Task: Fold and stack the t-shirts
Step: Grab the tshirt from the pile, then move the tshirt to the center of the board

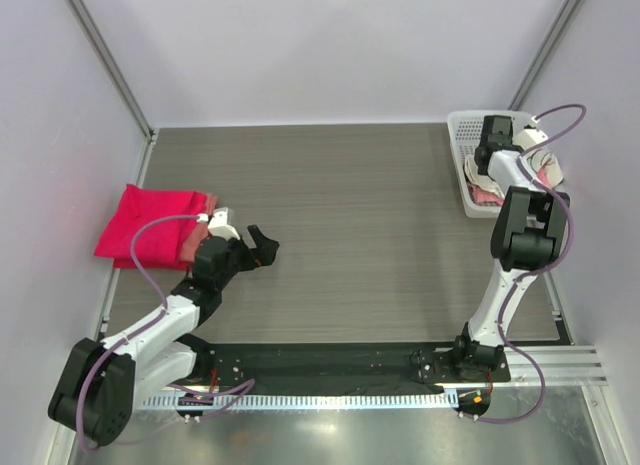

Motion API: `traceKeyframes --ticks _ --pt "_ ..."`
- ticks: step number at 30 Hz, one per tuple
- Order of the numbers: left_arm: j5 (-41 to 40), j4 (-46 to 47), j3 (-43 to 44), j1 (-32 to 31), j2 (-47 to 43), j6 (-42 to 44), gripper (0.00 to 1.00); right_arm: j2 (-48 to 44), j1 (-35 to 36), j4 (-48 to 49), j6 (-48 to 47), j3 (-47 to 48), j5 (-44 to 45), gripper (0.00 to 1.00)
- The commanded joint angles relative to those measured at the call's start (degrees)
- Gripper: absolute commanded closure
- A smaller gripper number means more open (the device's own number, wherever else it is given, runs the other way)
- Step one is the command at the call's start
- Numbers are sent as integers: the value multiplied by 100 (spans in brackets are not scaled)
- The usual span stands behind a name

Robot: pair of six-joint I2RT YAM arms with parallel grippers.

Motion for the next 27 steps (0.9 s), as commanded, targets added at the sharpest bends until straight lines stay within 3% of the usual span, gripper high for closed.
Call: traceKeyframes --ticks 1,8,15,20,25,26,27 --pt "40 231 203 5 66 -12 0 -1295 180 374 70 54 960 99" --pt "14 222 159 5 -13 5 0 -2921 716 339 228 255 768 99" --pt "-30 213 150 13 -40 5 0 -3854 1655 102 263 1089 -1374 99" --pt "-30 204 168 5 -13 5 0 -3934 2850 14 711 1073 -2815 99" --pt "-74 169 168 13 -57 14 0 -3995 3756 -118 694 644 -3169 99" --pt "-83 160 168 5 -75 14 0 -4021 3949 -110 651 503 -3222 98" --pt "-83 152 168 5 -83 14 0 -4091 4003 -109 607 136 -3414 85"
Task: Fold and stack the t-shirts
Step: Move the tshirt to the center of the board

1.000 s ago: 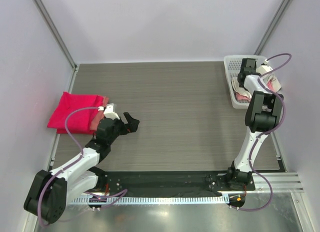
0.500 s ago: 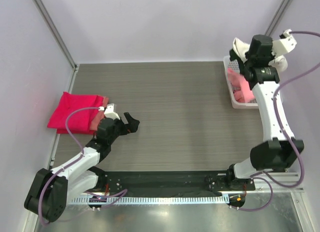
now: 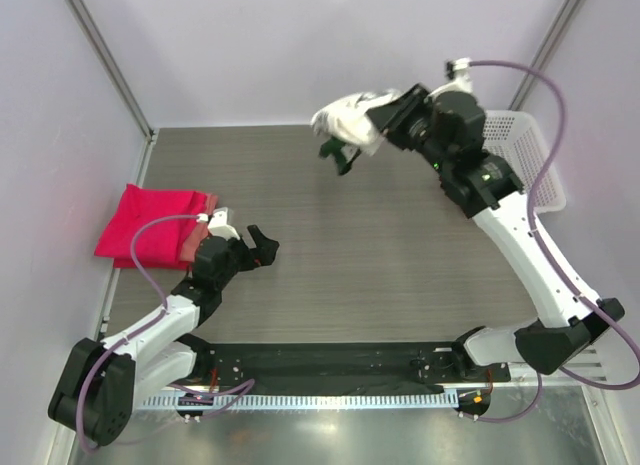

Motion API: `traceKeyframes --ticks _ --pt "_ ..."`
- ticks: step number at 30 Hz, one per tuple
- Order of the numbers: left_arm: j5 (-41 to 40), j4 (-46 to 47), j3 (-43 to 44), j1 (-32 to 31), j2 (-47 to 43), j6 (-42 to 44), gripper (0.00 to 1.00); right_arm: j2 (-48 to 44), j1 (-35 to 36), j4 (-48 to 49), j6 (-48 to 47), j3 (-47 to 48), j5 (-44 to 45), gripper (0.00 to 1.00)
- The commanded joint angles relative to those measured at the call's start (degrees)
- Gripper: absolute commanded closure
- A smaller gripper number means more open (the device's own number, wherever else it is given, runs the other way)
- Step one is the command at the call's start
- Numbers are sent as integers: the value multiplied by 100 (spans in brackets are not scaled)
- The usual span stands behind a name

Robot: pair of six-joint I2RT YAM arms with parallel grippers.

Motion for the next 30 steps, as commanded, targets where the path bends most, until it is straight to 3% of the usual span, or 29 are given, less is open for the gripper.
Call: traceKeyframes --ticks 1,2,3,6,8,14,17,21,30 --pt "-90 145 168 5 -116 14 0 -234 272 81 -1 -651 -723 65" --pt "-107 136 168 13 -125 14 0 -296 264 55 42 -871 -741 42" --pt "-107 119 168 13 -134 14 0 -366 273 37 60 -1360 -654 9" --pt "-134 110 168 13 -125 5 0 -639 273 81 -62 -2292 -329 2" --pt "-134 101 185 13 -108 -4 1 -648 273 195 -255 -2655 -433 4" --pt "-81 48 282 13 41 5 0 9 457 213 -993 -3386 -820 40" --pt "-81 -13 343 13 138 -4 1 239 746 213 -1178 -3623 -655 47" --pt "-72 -75 440 5 253 -4 0 625 1300 344 -1223 -3782 -285 54" --pt "121 -250 589 5 385 -65 0 1303 2653 1416 -398 -4387 348 53"
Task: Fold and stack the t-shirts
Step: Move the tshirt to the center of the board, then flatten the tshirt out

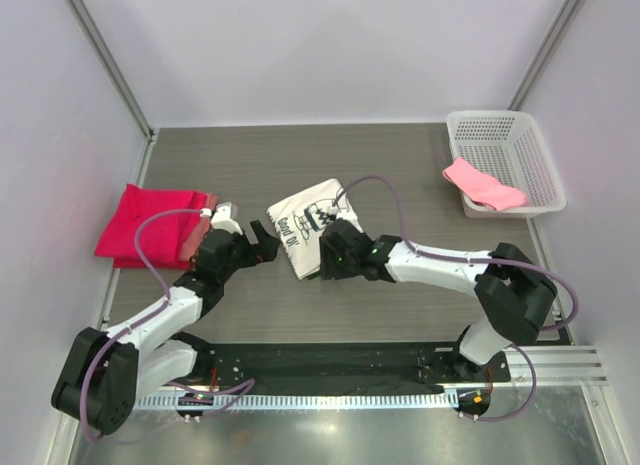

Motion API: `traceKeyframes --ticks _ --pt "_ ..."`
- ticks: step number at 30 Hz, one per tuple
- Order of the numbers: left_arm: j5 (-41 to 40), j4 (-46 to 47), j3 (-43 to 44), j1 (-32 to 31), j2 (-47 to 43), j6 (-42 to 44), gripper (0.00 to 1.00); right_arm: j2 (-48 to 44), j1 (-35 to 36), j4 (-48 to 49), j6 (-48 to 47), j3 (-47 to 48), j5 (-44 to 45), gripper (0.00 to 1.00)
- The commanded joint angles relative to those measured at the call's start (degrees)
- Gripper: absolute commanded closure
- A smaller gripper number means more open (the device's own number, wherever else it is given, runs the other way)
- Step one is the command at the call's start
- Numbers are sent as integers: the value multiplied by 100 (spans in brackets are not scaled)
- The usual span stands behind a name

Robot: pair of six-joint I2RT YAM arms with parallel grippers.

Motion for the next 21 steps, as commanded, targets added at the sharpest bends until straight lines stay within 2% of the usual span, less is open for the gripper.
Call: traceKeyframes --ticks 1,4,5,11,14,17,19,21 --pt "123 -19 275 5 81 -87 0 199 254 887 516 -216 453 53" --pt "123 -440 520 13 238 -412 0 340 448 1256 684 -339 742 52" --pt "384 -458 556 13 265 -491 0 436 474 1345 728 -383 787 52" --pt "703 -72 468 5 467 -992 3 824 571 1610 799 -313 1121 51" --pt "888 -19 486 -4 634 -1106 6 1043 597 2188 808 -348 1069 50" --pt "888 -19 477 5 766 -1247 7 1149 606 2321 808 -331 1148 48" --pt "905 16 468 -13 915 -1300 7 1254 606 2182 851 -261 1332 53" --pt "975 95 495 -30 1108 -1335 9 1290 606 2111 861 -216 1560 66"
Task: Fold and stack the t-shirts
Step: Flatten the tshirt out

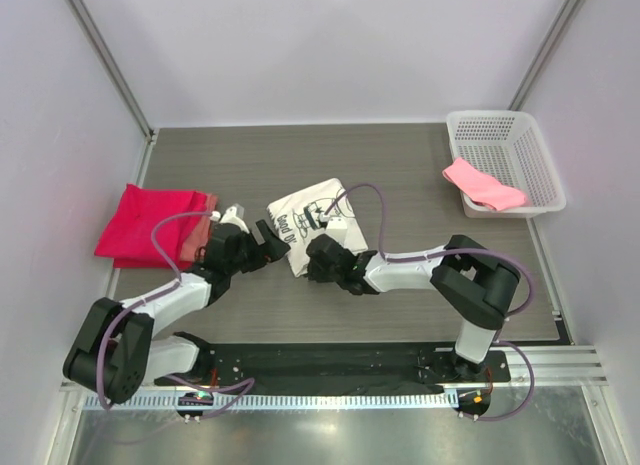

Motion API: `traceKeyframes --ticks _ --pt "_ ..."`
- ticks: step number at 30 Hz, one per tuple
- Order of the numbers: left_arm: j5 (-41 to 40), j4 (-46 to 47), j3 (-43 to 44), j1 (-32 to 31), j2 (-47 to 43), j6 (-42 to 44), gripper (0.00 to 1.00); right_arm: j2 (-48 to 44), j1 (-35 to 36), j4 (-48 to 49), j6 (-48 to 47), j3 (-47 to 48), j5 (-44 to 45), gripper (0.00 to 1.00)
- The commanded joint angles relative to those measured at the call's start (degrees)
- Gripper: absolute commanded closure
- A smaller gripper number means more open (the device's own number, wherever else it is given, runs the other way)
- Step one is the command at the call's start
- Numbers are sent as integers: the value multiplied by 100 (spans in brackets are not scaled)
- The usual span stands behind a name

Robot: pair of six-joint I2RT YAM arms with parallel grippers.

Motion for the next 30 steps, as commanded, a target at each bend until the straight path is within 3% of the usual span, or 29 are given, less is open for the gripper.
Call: traceKeyframes --ticks 1,4,6,15,22,25,28,30 --pt "254 386 167 -37 267 -162 11 171 40 63 87 131 538 78" --pt "491 448 272 -72 548 -197 19 153 40 80 78 105 582 93" --pt "650 544 316 -90 663 -214 25 92 40 106 60 52 565 96" --pt "835 887 378 -292 918 -267 39 -189 137 616 34 -282 381 99" --pt "1064 844 650 -468 1402 -188 55 -417 199 739 104 -448 503 99" --pt "1177 817 720 -468 1490 -127 69 -567 190 818 104 -624 538 99" --pt "1292 817 799 -476 1569 -83 94 -734 199 766 139 -730 582 99" --pt "1336 817 808 -468 1569 -48 100 -831 199 722 166 -818 635 99"
